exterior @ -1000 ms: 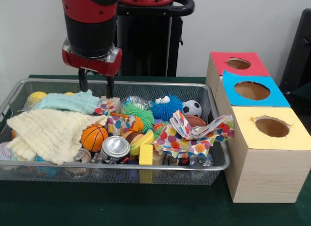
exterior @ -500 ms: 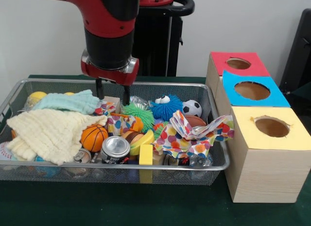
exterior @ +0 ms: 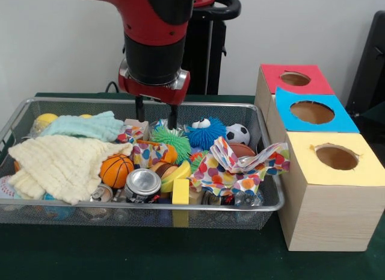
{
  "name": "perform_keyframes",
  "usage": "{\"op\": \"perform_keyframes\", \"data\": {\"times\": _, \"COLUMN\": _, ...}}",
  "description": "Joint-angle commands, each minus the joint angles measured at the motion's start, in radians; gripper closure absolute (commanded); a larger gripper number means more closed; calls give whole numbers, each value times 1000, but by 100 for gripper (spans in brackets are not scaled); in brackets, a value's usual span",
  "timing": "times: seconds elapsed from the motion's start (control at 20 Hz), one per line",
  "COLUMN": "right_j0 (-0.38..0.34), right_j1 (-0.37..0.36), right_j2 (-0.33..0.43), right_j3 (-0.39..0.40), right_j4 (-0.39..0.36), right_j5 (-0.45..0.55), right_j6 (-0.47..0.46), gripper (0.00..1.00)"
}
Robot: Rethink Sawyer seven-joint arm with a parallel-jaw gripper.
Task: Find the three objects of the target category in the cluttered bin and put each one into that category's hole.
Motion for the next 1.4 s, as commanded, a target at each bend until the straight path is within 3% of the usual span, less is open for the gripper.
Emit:
{"op": "perform_keyframes", "data": {"times": 0.05, "right_j0": 32, "right_j1": -31, "right_j2": -34, "right_j3": 11, "right_j4": 69, "right_j5": -8, "right_j6": 264, "gripper": 0}}
{"op": "perform_keyframes", "data": {"times": 0.35, "right_j0": 48, "right_j1": -57, "right_j2": -55, "right_j3": 81, "right_j4": 112, "right_j5": -61, "right_j6": 249, "gripper": 0}}
{"op": "perform_keyframes", "data": {"times": 1.0, "right_j0": 21, "right_j1": -124, "right_j2": -50, "right_j3": 324, "right_j4": 89, "right_j5": -284, "right_j6": 100, "gripper": 0}}
{"op": "perform_keyframes", "data": {"times": 1.4, "right_j0": 27, "right_j1": -144, "right_j2": -41, "right_j3": 367, "right_j4": 80, "right_j5": -306, "right_j6": 71, "gripper": 0}}
